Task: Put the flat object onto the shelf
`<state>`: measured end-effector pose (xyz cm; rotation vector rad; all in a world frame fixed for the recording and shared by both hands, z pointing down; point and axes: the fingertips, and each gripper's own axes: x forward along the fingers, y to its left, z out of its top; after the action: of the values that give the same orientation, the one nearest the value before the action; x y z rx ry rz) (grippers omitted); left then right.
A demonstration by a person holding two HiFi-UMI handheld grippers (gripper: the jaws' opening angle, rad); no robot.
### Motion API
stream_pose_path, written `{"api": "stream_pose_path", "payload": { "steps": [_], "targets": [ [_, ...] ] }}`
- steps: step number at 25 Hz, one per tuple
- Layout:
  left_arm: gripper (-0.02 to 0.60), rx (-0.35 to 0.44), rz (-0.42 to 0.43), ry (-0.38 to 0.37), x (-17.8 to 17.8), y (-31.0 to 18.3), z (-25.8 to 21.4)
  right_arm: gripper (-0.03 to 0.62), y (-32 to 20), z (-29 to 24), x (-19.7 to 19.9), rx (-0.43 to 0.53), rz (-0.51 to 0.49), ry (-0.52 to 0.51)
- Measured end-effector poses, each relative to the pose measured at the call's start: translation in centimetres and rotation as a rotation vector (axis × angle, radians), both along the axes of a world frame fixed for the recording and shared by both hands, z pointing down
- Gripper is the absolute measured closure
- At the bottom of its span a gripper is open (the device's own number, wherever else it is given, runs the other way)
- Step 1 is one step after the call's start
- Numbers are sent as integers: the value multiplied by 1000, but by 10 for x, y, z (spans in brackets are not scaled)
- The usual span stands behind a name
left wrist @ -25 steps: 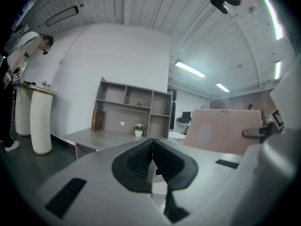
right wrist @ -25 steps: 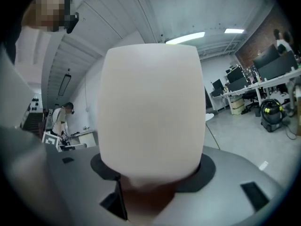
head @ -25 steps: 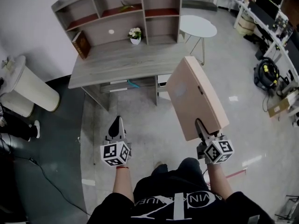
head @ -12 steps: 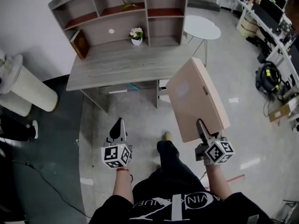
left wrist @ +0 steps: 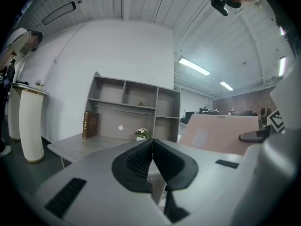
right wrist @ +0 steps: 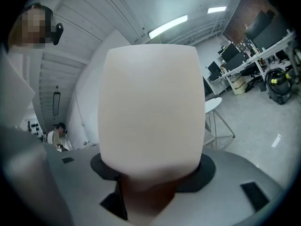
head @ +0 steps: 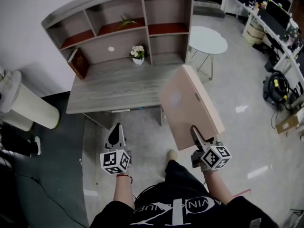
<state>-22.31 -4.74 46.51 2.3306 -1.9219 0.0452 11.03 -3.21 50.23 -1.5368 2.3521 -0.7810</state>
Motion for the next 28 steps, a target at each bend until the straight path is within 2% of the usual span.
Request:
{"api": "stream_pose_path", "payload": {
  "steps": [6,12,17,23,28],
  "targets": [
    [577,-40,-4,2,5,-43,12,306,-46,11,-4,-54,-19,-32],
    [577,-49,-36,6,1,-80,15,306,-87,27,-7,-115,-37,-86],
    [577,-52,-33,9,11,-114,19,306,-116,35,-9,-146,-61,-111],
    [577,-44,0,-22,31,-148,16,304,-142,47,-10,-203,-70,-202],
    [577,-62,-6,-27,31,-160,17,304,-158,54,-18,-249,-66,-280]
  ]
}}
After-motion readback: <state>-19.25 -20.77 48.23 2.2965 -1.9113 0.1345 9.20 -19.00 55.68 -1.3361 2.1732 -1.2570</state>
